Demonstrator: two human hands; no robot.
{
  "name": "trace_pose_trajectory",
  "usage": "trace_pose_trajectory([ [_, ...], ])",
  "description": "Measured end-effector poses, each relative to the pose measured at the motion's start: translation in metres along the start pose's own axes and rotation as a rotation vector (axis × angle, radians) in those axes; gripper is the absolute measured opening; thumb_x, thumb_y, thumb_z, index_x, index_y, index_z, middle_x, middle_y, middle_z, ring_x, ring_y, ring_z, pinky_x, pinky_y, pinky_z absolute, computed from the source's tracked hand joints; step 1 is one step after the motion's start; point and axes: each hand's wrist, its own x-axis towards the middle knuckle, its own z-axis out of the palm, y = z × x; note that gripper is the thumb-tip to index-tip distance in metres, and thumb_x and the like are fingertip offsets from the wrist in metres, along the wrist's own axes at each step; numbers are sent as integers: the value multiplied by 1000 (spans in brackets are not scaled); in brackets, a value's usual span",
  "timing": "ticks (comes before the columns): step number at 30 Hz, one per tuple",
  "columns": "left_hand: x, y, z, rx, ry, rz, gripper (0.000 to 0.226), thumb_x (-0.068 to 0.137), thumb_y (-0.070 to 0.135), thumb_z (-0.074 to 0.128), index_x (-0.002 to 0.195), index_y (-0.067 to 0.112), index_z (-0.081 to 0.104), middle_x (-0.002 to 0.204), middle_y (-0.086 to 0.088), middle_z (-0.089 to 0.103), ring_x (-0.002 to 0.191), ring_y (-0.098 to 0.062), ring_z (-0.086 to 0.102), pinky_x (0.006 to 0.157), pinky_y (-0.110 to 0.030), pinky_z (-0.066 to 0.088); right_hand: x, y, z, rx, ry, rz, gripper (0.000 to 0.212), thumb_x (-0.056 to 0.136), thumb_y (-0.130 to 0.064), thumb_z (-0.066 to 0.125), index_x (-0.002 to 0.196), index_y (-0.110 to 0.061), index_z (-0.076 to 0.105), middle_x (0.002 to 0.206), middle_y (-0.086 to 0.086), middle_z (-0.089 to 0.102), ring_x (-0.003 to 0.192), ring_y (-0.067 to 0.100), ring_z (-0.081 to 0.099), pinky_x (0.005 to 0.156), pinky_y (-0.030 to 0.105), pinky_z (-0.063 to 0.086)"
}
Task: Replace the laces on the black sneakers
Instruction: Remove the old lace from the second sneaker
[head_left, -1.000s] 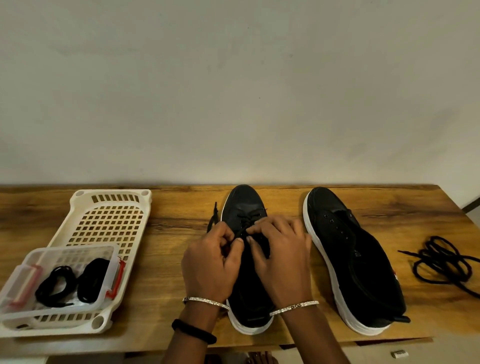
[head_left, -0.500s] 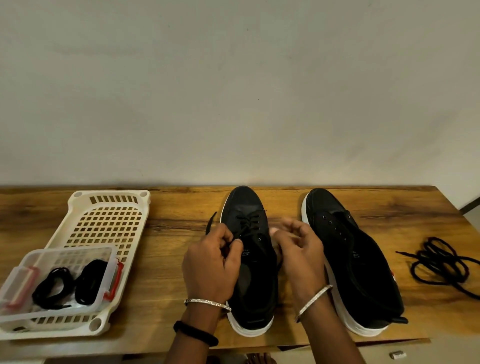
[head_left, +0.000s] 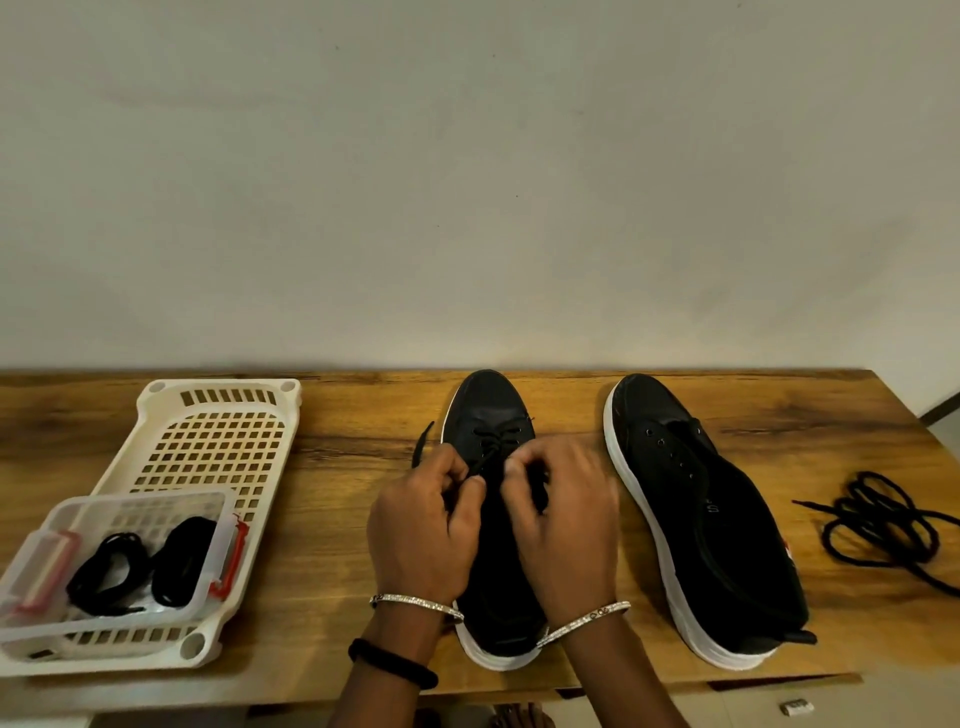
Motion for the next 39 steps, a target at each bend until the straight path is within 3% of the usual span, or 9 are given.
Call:
trace_pose_trajectory([
  [3, 0, 0, 0, -16, -2, -11, 16, 81, 34, 60, 69, 25, 56, 49, 10, 48, 43, -8, 47, 40, -31, 41, 9, 2, -4, 632, 88, 641, 12, 96, -19, 57, 89, -13, 65, 75, -5, 71, 75, 11, 66, 76, 42, 53],
  [5, 0, 0, 0, -23, 5, -11, 16, 81, 33, 61, 69, 24, 56, 49, 9, 48, 43, -9, 48, 39, -33, 41, 14, 10, -7, 661, 18, 833, 13, 95, -17, 58, 89, -9, 67, 73, -3, 72, 76, 17, 67, 80, 44, 54],
  [13, 1, 1, 1, -13, 1, -8, 19, 81, 40, 55, 70, 24, 57, 50, 10, 48, 43, -5, 46, 40, -32, 41, 4, -1, -8, -133, -173, -80, 23, 85, -39, 56, 107, -33, 62, 108, -15, 62, 103, 13, 54, 83, 38, 46],
  [18, 1, 0, 1, -23, -15, 8, 19, 80, 41, 54, 71, 25, 57, 51, 11, 48, 44, -7, 47, 40, -30, 41, 1, 4, -5, -259, -155, -118, 18, 81, -29, 74, 94, -33, 63, 96, -14, 65, 90, 14, 58, 74, 36, 44],
  [23, 0, -1, 0, -12, -16, 29, 22, 82, 43, 51, 72, 24, 57, 51, 11, 48, 44, -7, 47, 39, -33, 42, 3, 1, -2, -231, -80, -164, 10, 88, -40, 51, 86, -34, 59, 85, -18, 62, 83, 8, 55, 73, 32, 40],
  [28, 0, 0, -1, -27, -14, 20, 17, 82, 38, 57, 70, 26, 55, 50, 10, 49, 44, -10, 49, 40, -34, 43, 14, 4, -6, 751, 60, 663, 13, 98, -16, 55, 93, -9, 65, 77, -3, 74, 80, 15, 70, 74, 35, 54],
  [30, 0, -1, -1, -35, -15, 19, 17, 82, 37, 58, 70, 26, 55, 51, 9, 50, 44, -11, 49, 40, -36, 44, 20, 16, -13, 828, 22, 869, 11, 96, -12, 59, 90, -6, 67, 71, 0, 73, 79, 23, 68, 69, 33, 52],
  [35, 1, 0, 0, -37, -7, 17, 18, 81, 39, 57, 69, 26, 55, 49, 8, 49, 43, -12, 49, 40, -36, 43, 17, 15, -18, 313, -34, 498, 20, 86, -19, 73, 101, -29, 63, 94, -17, 65, 93, 2, 61, 72, 16, 44],
  [39, 2, 0, 0, -13, 0, 26, 19, 80, 43, 55, 71, 26, 58, 50, 9, 49, 43, -8, 48, 39, -35, 43, 11, 1, -17, -25, -165, 53, 23, 79, -48, 59, 99, -37, 62, 101, -23, 58, 102, 6, 52, 87, 35, 45],
])
